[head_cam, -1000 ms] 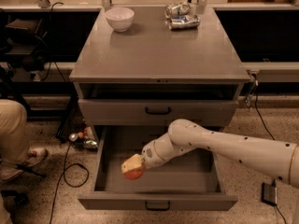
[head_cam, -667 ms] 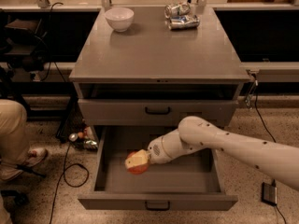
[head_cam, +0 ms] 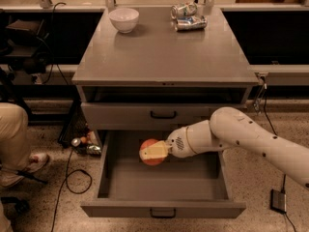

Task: Pick apple from middle drawer and place on counter

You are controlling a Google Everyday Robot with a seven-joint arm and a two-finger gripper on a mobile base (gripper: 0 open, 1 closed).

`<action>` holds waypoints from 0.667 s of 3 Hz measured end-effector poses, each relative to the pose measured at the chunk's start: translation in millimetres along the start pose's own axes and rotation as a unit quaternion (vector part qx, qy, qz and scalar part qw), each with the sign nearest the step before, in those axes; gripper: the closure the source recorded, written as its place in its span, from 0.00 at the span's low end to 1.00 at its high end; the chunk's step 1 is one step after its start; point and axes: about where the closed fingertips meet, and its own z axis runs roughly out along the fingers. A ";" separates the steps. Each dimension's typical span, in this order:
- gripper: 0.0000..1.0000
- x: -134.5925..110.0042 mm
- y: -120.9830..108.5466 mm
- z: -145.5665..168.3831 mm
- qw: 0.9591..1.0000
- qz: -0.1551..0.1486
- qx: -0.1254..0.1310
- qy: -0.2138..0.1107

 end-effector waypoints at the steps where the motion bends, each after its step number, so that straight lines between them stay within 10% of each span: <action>1: 1.00 0.0 0.0 0.0 1.000 0.000 0.000 0.000; 2: 1.00 -32.7 0.0 -31.3 0.998 -0.040 0.017 -0.048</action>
Offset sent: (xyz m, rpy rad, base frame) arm 0.0610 -0.0501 0.1174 0.0452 -0.3809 -0.0756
